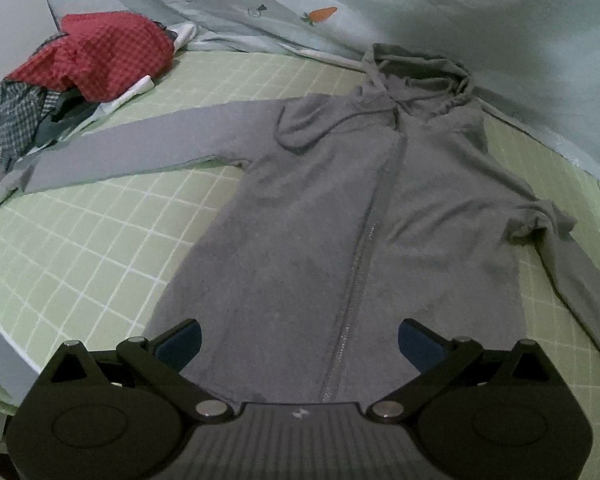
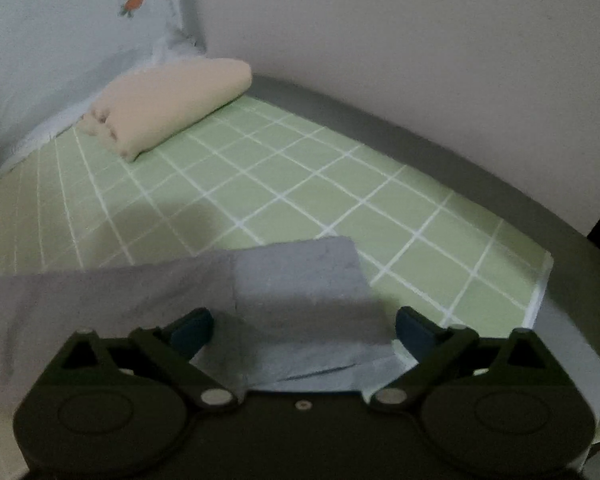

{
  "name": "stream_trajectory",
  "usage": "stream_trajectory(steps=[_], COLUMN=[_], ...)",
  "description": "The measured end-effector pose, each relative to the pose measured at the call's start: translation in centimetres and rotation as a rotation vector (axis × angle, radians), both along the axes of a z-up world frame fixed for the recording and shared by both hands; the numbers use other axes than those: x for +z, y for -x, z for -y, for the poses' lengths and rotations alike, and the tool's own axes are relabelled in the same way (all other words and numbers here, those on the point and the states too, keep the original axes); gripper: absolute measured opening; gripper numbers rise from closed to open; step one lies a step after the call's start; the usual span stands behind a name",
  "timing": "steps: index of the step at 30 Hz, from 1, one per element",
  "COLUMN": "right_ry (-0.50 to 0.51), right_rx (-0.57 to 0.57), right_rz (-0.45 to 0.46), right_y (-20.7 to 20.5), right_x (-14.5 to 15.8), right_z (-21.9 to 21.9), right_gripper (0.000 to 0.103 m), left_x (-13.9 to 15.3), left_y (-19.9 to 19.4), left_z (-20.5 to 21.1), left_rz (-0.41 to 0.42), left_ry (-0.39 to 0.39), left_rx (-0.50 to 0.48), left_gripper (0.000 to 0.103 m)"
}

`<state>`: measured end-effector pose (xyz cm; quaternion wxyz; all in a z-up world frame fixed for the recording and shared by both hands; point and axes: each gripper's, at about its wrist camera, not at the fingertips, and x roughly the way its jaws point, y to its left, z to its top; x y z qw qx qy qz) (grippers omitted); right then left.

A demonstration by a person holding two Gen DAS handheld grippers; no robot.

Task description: Fold clothes

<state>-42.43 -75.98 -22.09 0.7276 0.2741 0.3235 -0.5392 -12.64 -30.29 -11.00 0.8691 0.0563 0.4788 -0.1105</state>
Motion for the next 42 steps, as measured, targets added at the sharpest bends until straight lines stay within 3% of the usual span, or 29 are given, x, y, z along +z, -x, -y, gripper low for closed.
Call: stream_trajectory(steps=[3, 4, 5, 7, 9, 12, 13, 14, 15, 17, 18, 22, 27, 36, 37, 39, 40, 42], right_ry=[0.03, 0.039, 0.043, 0.078, 0.114, 0.088, 0.09, 0.098, 0.109, 0.136, 0.132, 0.115, 0.025, -0.329, -0.33, -0.338, -0.365, -0.399], right_rx=[0.109, 0.15, 0.173, 0.194, 0.146, 0.074, 0.069, 0.067, 0.066, 0.075, 0.093, 0.172, 0.411, 0.726, 0.744, 0.781, 0.794, 0.764], right_rz=[-0.001, 0.003, -0.008, -0.049, -0.104, -0.076, -0.093, -0.124, -0.154, -0.188, -0.173, -0.109, 0.01, 0.304, 0.297, 0.283, 0.282, 0.306], right_y=[-0.4, -0.6, -0.8, -0.8, 0.0, 1.6, 1.4, 1.0, 0.6, -0.3, -0.8, -2.9, -8.2, -13.1, -13.5, -14.2, -14.4, -14.0], right_x=[0.5, 0.7, 0.8, 0.9, 0.7, 0.6, 0.7, 0.8, 0.9, 1.2, 1.3, 2.0, 2.7, 1.5, 1.5, 1.4, 1.1, 0.9], right_z=[-0.6, -0.9, -1.0, -0.8, 0.2, 2.2, 2.4, 2.3, 2.1, 0.7, -0.5, -5.3, -13.8, -24.5, -25.1, -26.3, -26.5, -26.5], right_gripper=[0.054, 0.021, 0.015, 0.014, 0.014, 0.018, 0.025, 0.04, 0.049, 0.083, 0.088, 0.091, 0.091, 0.073, 0.068, 0.04, 0.014, 0.014], left_x=[0.6, 0.8, 0.9, 1.1, 1.5, 1.7, 1.6, 1.5, 1.4, 1.2, 1.1, 1.0, 0.5, 0.2, 0.1, -0.3, -0.4, -0.9], left_y=[0.5, 0.6, 0.8, 1.1, 1.4, 1.8, 1.9, 1.8, 1.8, 1.7, 1.7, 1.3, 0.1, -2.0, -2.3, -2.8, -3.1, -4.0], left_z=[0.5, 0.6, 0.7, 0.8, 0.8, 0.1, -0.2, -0.6, -1.0, -2.0, -2.5, -4.5, -7.0, -12.6, -13.2, -14.3, -14.9, -15.9], left_rz=[0.013, 0.016, 0.019, 0.027, 0.042, 0.054, 0.053, 0.049, 0.043, 0.032, 0.027, 0.013, -0.014, -0.027, -0.031, -0.039, -0.042, -0.05], left_ry=[-0.01, -0.014, -0.019, -0.027, -0.037, -0.051, -0.053, -0.054, -0.052, -0.048, -0.047, -0.044, -0.052, -0.037, -0.034, -0.025, -0.019, -0.006], left_rx=[0.0, -0.004, -0.009, -0.021, -0.028, -0.028, -0.021, -0.011, 0.0, 0.018, 0.028, 0.055, 0.055, 0.016, 0.014, 0.011, 0.01, 0.008], left_gripper=[0.103, 0.103, 0.103, 0.103, 0.103, 0.103, 0.103, 0.103, 0.103, 0.103, 0.103, 0.103, 0.103, 0.103, 0.103, 0.103, 0.103, 0.103])
